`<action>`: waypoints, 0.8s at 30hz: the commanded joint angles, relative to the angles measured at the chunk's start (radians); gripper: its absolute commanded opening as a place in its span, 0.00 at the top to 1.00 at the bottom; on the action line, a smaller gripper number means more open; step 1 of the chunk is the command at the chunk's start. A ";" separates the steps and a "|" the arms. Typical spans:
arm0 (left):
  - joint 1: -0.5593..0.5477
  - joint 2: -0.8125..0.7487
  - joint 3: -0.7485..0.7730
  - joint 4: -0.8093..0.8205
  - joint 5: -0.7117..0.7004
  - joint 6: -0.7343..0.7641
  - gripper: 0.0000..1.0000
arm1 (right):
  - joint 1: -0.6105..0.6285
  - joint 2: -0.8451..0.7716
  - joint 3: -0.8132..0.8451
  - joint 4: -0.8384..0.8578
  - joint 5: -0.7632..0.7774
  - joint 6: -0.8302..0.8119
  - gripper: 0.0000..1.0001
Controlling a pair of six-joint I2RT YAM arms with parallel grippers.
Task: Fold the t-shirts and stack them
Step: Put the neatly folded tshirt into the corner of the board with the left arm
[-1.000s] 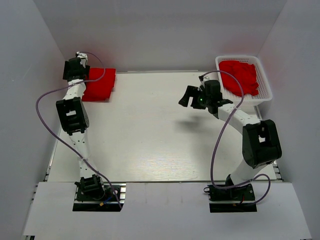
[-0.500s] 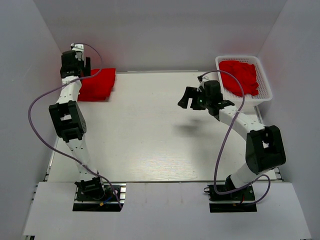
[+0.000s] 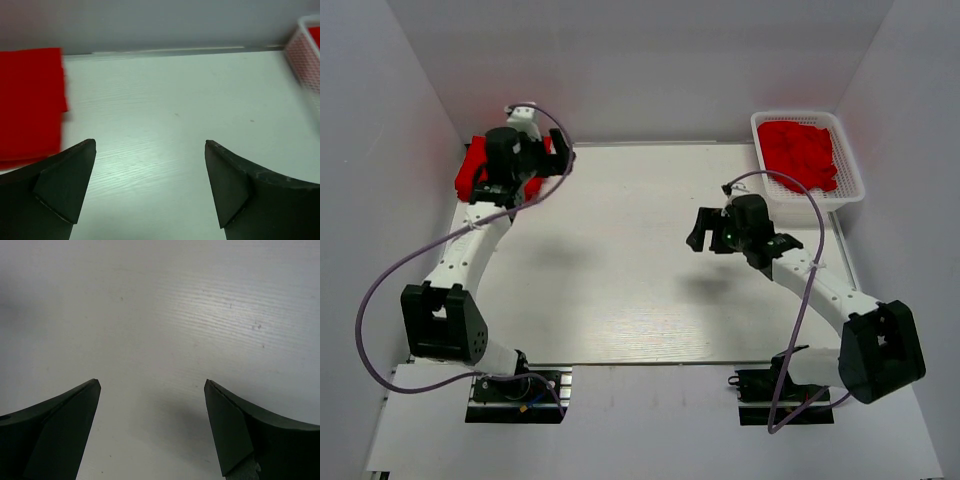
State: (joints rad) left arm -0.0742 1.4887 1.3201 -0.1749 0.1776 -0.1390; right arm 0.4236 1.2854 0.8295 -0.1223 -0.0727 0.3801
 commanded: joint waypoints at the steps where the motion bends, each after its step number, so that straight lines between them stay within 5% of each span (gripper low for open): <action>1: -0.107 -0.053 -0.117 0.089 0.037 -0.142 0.00 | 0.030 -0.052 -0.046 -0.065 0.111 -0.021 0.10; 5: -0.257 -0.131 -0.393 0.172 -0.041 -0.246 0.00 | 0.038 -0.120 -0.131 -0.051 0.099 -0.020 0.10; 10: -0.459 -0.151 -0.470 0.094 -0.191 -0.283 0.00 | 0.037 -0.169 -0.260 -0.005 0.094 -0.026 0.10; 18: -0.515 -0.465 -0.607 0.008 -0.381 -0.292 0.00 | 0.035 -0.323 -0.355 0.139 0.030 -0.007 0.10; 24: -0.515 -0.561 -0.618 -0.124 -0.443 -0.292 0.00 | 0.033 -0.419 -0.414 0.191 -0.004 0.000 0.10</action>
